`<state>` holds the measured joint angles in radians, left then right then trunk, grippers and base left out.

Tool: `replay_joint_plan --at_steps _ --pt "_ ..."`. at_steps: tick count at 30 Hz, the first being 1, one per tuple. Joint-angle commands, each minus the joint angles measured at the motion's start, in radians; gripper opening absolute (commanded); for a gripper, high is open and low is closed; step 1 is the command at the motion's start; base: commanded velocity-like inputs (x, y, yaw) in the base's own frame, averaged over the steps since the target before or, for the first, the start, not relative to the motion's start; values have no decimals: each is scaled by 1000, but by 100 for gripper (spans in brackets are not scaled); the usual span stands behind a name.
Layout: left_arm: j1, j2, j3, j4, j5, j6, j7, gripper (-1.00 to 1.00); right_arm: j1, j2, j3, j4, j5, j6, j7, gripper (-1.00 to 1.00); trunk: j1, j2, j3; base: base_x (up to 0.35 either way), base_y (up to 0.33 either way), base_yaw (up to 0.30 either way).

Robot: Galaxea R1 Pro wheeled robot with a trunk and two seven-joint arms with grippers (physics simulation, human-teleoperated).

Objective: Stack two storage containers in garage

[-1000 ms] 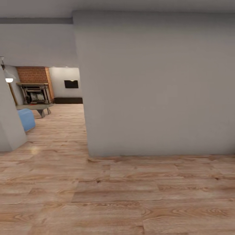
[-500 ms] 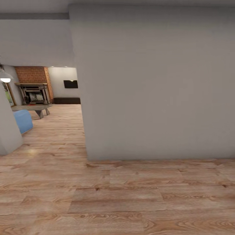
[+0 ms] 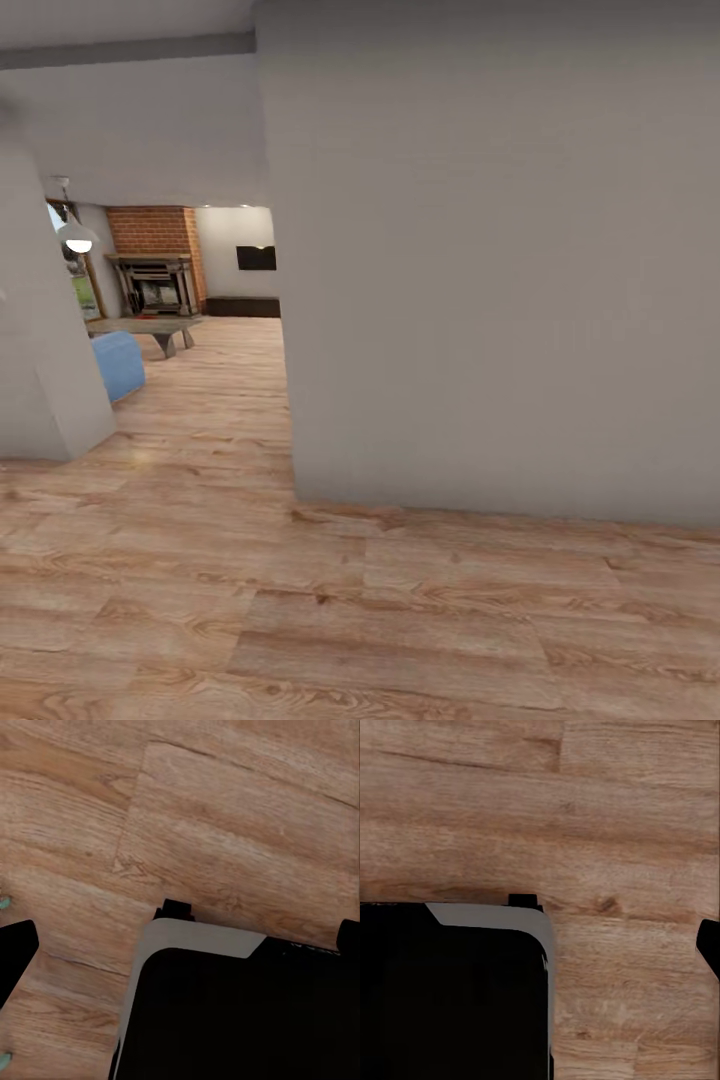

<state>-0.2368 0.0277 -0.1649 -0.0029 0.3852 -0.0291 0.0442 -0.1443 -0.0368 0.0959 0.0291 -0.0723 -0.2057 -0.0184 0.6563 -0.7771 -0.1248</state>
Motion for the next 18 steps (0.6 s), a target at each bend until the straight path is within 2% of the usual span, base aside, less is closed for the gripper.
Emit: replay_joint_plan --at_steps 1,18 --pt "-1 -1 -8 0 8 -2 2 100 -1 0 8 3 -7 -6 -2 100 1 -1 -2 323 0 267" --pt "-1 0 -10 0 9 -3 3 100 -1 0 7 3 -8 -7 -2 100 1 -1 -2 323 0 268"
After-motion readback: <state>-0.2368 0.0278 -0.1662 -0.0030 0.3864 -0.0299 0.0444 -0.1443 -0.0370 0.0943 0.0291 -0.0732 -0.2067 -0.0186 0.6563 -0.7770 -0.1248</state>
